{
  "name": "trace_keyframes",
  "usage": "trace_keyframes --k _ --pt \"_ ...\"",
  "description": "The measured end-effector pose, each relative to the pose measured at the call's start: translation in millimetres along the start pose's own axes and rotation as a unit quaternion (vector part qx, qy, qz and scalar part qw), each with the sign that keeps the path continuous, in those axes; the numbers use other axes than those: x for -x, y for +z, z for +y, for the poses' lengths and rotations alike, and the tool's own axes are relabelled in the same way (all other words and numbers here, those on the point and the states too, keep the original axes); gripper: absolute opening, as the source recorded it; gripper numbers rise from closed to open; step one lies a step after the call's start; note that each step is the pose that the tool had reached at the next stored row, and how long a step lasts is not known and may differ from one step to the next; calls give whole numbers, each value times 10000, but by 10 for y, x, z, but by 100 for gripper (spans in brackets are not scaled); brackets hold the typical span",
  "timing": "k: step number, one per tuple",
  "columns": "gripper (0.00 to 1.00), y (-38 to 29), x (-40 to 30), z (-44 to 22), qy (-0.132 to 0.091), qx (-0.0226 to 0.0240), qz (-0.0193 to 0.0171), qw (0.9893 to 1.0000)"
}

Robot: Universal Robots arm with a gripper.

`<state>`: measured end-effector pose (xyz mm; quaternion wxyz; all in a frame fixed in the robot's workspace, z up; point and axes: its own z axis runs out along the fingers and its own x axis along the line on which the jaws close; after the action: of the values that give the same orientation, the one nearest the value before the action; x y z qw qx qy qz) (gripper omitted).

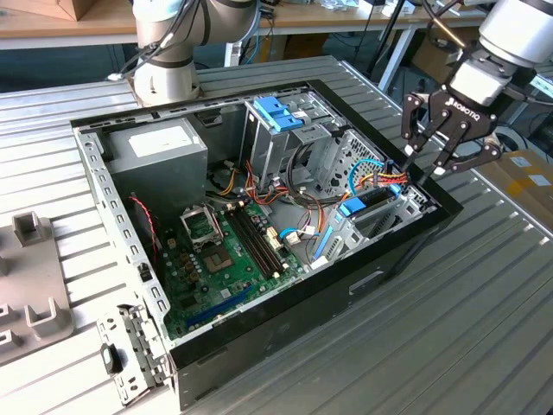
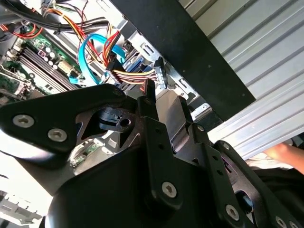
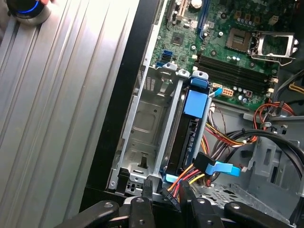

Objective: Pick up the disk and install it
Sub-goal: 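Insert the first disk wire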

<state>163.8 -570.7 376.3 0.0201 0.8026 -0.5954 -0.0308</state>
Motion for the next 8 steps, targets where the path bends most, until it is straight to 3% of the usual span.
trace_keyframes --k 8 --pt "36 32 20 -13 -35 1 2 10000"
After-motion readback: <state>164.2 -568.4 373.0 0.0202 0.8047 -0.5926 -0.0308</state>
